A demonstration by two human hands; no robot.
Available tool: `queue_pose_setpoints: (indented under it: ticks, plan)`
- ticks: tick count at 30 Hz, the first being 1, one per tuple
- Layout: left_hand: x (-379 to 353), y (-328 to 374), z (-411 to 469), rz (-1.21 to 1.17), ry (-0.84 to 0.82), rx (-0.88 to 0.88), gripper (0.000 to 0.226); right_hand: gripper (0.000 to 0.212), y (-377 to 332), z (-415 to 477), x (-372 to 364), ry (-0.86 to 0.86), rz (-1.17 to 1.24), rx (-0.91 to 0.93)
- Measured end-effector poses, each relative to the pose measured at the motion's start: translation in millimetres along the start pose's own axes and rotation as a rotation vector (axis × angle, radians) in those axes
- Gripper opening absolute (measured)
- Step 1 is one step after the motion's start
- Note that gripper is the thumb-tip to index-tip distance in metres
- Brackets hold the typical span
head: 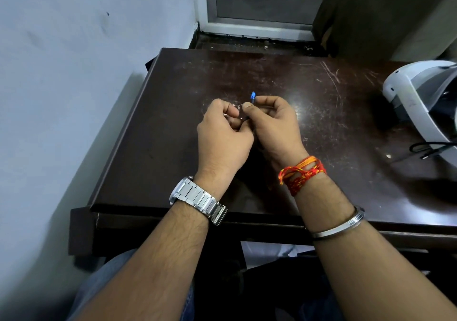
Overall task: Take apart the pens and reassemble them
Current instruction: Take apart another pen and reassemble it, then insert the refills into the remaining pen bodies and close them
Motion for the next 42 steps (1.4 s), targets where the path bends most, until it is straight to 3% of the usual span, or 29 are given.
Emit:
queue_pose_setpoints:
  ticks: [3,7,14,20,26,32,37,42]
  plan:
    - [-1,0,0,0.005,-0.010,0.003,0.037,0.010,-3,0,-1,-0.006,0.027,-0.001]
    - [1,0,0,0.012,0.007,-0.001,0.035,0.030,-2,-2,-1,0.005,0.002,-0.008]
    - [0,0,-1,0.008,-0.013,-0.008,0.030,0.011,-8,-3,3,0.054,0.056,0.014]
    - [-5,2,-1,0.033,-0.083,-0.027,0.020,0.023,-12,-5,6,0.099,0.054,0.018]
    - [-4,4,-1,0.061,-0.103,-0.033,0.018,0.008,-17,-7,6,0.102,0.059,0.081]
    - [-6,5,-3,0.079,-0.139,-0.015,0.017,0.008,-25,-6,10,0.127,0.123,0.124]
    - [-8,3,-5,0.098,-0.152,-0.014,0.023,0.008,-38,-6,21,0.243,0.139,0.268]
    - [-7,-4,-2,0.045,-0.115,0.056,0.018,0.008,-42,-2,33,0.300,-0.056,0.279]
Point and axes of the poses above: each hand's wrist, its own z-axis towards the middle knuckle, its own x-axis out of the back of the hand, y = z × x, the point moved 5 cm from there along z, towards the middle knuckle, and after that the axes turned 13 degrees about z, right-handed, at the moved point
